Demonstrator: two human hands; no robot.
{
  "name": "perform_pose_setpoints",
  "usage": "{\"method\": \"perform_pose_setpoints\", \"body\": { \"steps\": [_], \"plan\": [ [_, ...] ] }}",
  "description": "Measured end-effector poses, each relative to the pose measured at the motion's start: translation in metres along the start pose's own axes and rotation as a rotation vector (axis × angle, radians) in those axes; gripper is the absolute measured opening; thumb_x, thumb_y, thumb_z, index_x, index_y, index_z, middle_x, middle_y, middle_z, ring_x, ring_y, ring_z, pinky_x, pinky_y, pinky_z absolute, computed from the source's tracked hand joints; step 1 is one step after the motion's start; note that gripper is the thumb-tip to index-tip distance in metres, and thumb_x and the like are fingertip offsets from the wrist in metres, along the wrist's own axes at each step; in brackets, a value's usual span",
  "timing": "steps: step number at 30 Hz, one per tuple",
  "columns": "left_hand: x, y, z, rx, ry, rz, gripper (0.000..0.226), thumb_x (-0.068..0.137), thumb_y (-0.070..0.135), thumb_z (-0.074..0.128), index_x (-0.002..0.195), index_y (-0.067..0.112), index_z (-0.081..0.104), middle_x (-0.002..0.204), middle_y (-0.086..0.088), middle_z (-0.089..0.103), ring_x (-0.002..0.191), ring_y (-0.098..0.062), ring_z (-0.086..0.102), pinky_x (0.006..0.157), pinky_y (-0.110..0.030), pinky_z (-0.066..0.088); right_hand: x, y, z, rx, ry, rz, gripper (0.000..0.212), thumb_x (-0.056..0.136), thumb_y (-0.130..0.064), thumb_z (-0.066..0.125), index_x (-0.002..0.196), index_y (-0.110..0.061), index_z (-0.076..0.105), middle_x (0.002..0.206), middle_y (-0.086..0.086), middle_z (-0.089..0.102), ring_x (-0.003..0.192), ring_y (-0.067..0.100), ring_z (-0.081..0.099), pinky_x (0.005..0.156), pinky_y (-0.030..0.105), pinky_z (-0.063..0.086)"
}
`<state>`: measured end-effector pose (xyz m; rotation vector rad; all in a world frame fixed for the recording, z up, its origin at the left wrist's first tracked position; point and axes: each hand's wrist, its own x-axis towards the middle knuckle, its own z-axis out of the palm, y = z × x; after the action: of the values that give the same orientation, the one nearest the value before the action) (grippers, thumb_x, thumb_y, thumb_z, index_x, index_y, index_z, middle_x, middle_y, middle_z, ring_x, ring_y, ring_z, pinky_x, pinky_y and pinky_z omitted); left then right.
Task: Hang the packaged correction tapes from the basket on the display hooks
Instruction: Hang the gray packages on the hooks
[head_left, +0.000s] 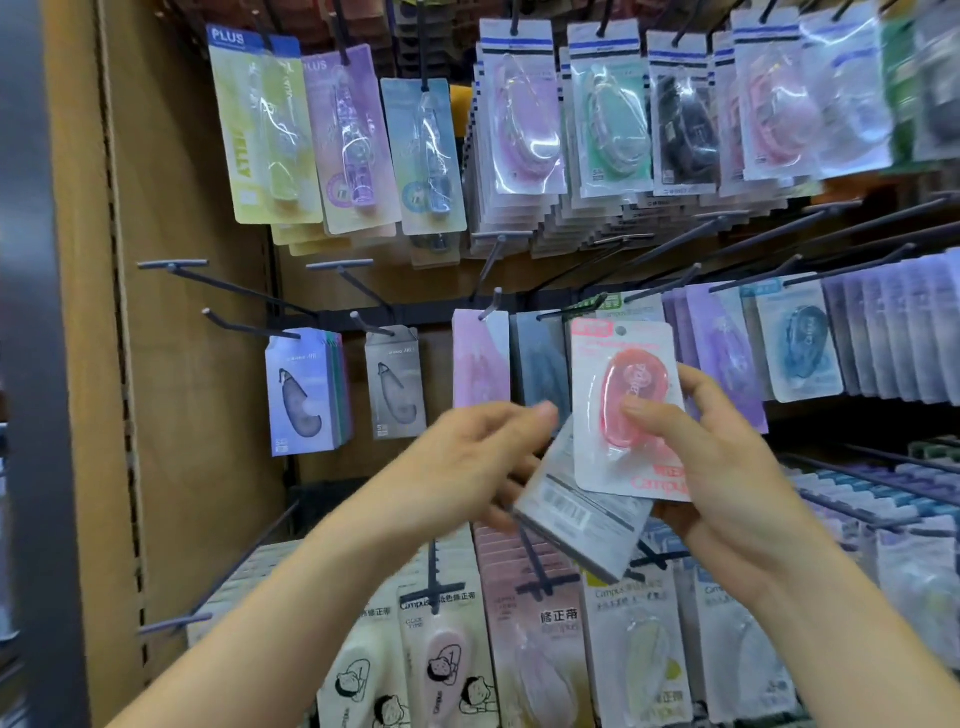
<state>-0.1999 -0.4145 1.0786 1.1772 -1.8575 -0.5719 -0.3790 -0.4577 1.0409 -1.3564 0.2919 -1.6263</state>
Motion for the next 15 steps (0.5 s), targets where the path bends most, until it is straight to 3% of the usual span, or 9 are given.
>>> {"method": "perform_pose_setpoints", "body": {
  "steps": [2,6,8,10,13,15],
  "plan": [
    [-0.018,0.000,0.011,-0.075,-0.046,0.047,0.029,0.093,0.038,0.060,0.118,0.025,0.065,0.095,-0.003,0.077,0.084,-0.017,0.073,0.068,-0.027,0.058,-0.003,-0.001,0.007,0.040,-0.020,-0.008,0.046,0.074,-0.020,0.069,0.119,-0.019,0.059,0.092,0.004,0.076,0.075,0.016,0.073,0.055,0.025,0.055],
    [-0.034,-0.004,0.016,-0.225,0.035,0.009,0.024,0.094,0.021,0.062,0.117,0.019,0.067,0.094,-0.006,0.077,0.084,-0.019,0.074,0.066,-0.028,0.058,-0.005,-0.005,0.013,0.007,0.019,-0.053,0.021,0.088,-0.012,0.065,0.108,-0.016,0.060,0.091,0.003,0.075,0.078,0.014,0.072,0.058,0.025,0.056],
    [-0.042,-0.008,0.015,-0.266,0.094,0.006,0.020,0.094,0.019,0.062,0.113,0.019,0.067,0.091,-0.006,0.077,0.081,-0.019,0.074,0.065,-0.030,0.059,-0.003,-0.009,0.007,-0.001,0.138,-0.115,0.016,0.091,-0.009,0.063,0.106,-0.017,0.061,0.094,0.003,0.074,0.085,0.015,0.071,0.072,0.033,0.059],
    [-0.050,-0.012,0.014,-0.276,0.196,0.049,0.020,0.092,0.016,0.065,0.110,0.022,0.065,0.089,-0.005,0.077,0.077,-0.019,0.074,0.062,-0.032,0.060,-0.002,-0.015,-0.004,-0.067,0.283,-0.203,0.027,0.091,-0.006,0.063,0.114,-0.020,0.059,0.105,0.003,0.071,0.096,0.017,0.069,0.091,0.044,0.056],
    [-0.058,-0.023,0.014,0.053,0.481,0.278,0.032,0.087,0.015,0.073,0.106,0.039,0.063,0.089,0.007,0.075,0.073,-0.017,0.071,0.063,-0.046,0.060,-0.007,-0.022,-0.017,-0.277,0.375,-0.281,0.067,0.090,-0.002,0.065,0.137,-0.042,0.040,0.129,-0.005,0.060,0.106,0.013,0.065,0.086,0.038,0.056],
    [-0.056,-0.032,0.011,0.566,0.756,0.553,0.035,0.084,0.020,0.074,0.112,0.038,0.064,0.091,0.011,0.071,0.074,-0.016,0.065,0.060,-0.043,0.057,-0.014,-0.021,-0.013,-0.386,0.312,-0.297,0.059,0.092,-0.002,0.063,0.125,-0.049,0.051,0.121,-0.014,0.062,0.102,0.007,0.065,0.079,0.028,0.054]
  ]
}}
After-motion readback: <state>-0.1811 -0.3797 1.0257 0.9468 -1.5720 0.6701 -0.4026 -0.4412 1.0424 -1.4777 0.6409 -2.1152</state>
